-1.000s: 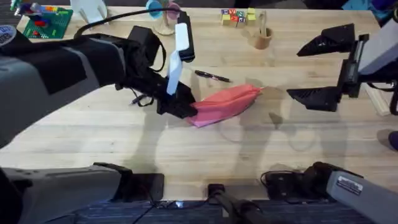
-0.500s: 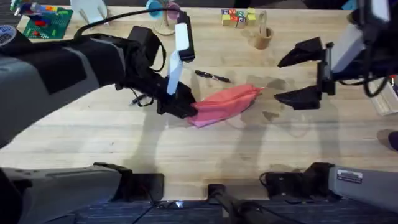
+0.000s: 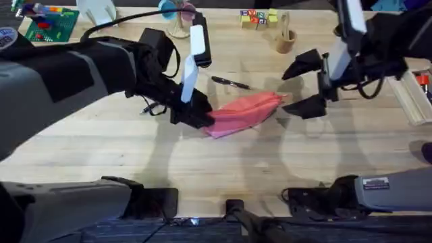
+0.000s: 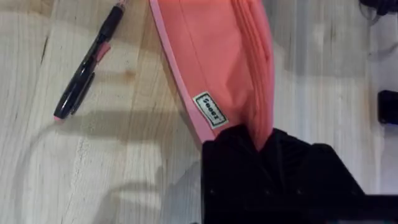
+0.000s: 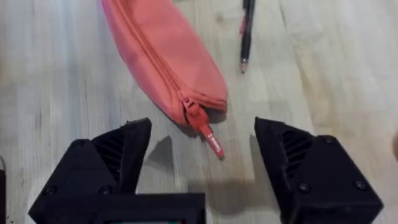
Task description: Unzip the bag, pick up the pens from the table one at a time and place them inside, then zip the bag closed.
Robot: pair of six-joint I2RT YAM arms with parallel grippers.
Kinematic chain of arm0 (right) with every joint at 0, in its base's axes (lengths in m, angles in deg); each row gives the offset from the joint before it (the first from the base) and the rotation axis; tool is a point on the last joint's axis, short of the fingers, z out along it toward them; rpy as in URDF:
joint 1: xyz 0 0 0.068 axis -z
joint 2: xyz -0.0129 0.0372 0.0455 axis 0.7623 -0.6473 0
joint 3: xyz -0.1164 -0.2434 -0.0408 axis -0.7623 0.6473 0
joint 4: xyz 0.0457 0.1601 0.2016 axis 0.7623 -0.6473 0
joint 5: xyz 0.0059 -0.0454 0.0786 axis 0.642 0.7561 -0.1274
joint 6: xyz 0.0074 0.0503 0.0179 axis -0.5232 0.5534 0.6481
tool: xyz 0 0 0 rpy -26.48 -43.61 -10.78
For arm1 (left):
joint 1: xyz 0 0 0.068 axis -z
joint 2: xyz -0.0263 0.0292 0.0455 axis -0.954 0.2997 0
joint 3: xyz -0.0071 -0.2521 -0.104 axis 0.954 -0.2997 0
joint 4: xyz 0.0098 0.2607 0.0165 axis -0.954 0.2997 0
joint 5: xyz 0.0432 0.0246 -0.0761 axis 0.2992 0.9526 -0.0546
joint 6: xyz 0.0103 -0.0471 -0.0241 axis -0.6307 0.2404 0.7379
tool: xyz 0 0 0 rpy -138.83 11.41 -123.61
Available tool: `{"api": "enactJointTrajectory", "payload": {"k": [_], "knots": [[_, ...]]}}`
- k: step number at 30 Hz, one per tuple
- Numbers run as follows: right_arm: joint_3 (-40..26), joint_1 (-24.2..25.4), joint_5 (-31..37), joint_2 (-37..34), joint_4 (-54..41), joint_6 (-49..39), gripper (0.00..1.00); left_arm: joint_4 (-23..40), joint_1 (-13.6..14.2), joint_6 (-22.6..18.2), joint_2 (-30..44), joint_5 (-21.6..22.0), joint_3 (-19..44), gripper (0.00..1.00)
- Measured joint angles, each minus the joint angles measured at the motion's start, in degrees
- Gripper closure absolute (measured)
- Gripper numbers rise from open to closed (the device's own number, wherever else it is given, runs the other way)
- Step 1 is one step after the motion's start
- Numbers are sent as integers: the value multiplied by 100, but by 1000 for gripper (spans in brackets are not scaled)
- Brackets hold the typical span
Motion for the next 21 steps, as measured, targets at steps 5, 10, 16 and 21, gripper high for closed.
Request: {"api": "enactJointTrajectory", "payload": {"k": [5, 10, 16, 21], "knots": [[0, -198, 13, -338, 102, 2, 6, 0, 0, 0, 0, 0, 0, 959], [0, -289, 15, -560, 204, -7, 102, 0, 0, 0, 0, 0, 0, 959], [0, -294, 15, -576, 218, -17, 342, 0, 0, 0, 0, 0, 0, 959], [0, -298, 19, -576, 196, -15, 538, -2, 0, 0, 0, 0, 0, 959]]}}
